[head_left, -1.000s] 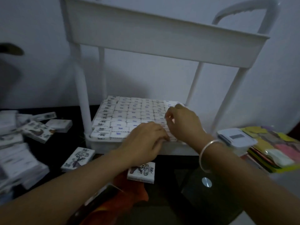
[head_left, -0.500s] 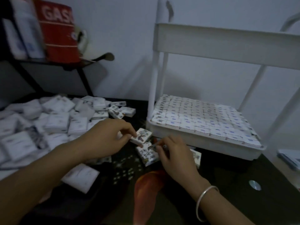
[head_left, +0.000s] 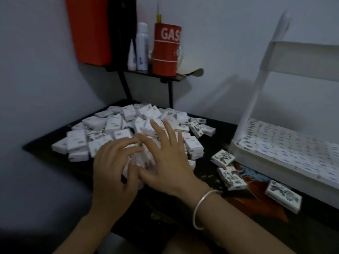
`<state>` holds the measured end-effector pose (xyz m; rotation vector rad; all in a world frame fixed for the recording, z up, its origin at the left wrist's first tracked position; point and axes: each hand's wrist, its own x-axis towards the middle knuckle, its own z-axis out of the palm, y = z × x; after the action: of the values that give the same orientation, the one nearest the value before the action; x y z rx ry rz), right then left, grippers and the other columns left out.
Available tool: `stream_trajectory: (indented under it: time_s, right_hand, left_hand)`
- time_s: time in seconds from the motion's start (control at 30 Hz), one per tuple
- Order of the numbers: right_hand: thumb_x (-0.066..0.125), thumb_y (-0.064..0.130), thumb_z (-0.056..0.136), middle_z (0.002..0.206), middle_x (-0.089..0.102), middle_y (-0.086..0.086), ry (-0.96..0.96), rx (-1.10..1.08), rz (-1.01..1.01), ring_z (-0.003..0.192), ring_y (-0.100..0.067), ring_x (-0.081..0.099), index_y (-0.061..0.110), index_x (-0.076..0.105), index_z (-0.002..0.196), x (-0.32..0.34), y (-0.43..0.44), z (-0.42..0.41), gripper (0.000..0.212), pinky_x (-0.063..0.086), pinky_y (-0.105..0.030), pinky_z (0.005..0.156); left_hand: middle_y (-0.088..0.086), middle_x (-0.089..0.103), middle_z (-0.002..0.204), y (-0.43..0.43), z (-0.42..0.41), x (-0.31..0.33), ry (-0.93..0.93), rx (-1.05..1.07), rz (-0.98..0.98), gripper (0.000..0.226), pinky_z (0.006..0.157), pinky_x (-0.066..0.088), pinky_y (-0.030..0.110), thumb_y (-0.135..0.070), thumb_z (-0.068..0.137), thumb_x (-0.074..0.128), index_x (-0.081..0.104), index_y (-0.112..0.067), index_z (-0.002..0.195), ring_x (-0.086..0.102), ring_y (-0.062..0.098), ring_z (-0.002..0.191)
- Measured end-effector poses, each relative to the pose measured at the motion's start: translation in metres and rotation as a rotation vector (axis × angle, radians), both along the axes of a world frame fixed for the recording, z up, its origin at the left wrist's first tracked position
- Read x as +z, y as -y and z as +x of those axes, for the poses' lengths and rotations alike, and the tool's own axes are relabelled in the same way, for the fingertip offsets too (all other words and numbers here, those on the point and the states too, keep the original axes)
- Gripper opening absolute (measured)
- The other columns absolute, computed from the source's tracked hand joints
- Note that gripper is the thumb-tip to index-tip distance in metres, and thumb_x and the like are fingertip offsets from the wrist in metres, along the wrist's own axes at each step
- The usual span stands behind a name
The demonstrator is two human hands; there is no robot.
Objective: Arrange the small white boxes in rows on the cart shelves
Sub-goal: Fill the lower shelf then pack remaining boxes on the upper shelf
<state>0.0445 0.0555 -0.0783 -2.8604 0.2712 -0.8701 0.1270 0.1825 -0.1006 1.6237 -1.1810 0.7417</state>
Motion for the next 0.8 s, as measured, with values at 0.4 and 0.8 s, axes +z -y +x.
stream_trajectory:
  time_s: [0.4,0.8]
  right_hand:
    - [0.031,0.077,0.083,0.161,0.010,0.008,-0.409,-0.103,-0.190,0.148,-0.026,-0.012,0.042,0.033,0.145,-0.008,0.038,0.064,0.071,0.008,-0.065,0.114]
    - [0.020,0.084,0.075,0.157,0.023,0.016,-0.393,-0.160,-0.126,0.149,-0.016,0.003,0.044,0.047,0.137,-0.008,0.066,0.002,0.078,0.009,-0.056,0.117]
  left_hand:
    - [0.004,0.018,0.160,0.014,0.041,-0.050,-0.290,0.297,0.507,0.068,0.113,0.023,0.059,-0.059,0.092,0.015,0.042,-0.026,0.146,0.003,0.027,0.150]
    - [0.004,0.004,0.163,0.044,-0.015,-0.047,-0.280,0.254,0.691,0.089,0.118,0.006,0.053,-0.066,0.081,-0.023,0.013,-0.030,0.154,-0.006,0.015,0.150]
